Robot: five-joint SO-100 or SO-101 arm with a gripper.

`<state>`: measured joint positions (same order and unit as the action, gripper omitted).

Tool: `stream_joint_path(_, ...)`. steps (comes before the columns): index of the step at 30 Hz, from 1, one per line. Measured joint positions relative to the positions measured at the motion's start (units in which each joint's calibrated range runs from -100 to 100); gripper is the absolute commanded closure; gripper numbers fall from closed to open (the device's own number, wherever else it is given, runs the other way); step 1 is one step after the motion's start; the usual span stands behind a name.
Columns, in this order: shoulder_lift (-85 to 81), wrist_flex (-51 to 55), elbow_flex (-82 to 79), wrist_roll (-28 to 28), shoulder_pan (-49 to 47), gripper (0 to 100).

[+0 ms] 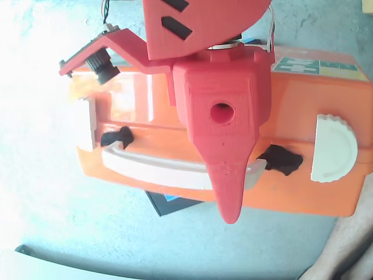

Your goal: Grab the white handle of the orange box

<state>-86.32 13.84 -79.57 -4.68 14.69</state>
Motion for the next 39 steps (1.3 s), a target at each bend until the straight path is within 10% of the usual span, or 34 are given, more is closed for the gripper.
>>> stream_joint_path(20,-13.68,42.53,-4.14,0.52,-5.94,98)
stream_joint_path(39,-13.68,44.74,-4.86,-0.16,-6.04,98)
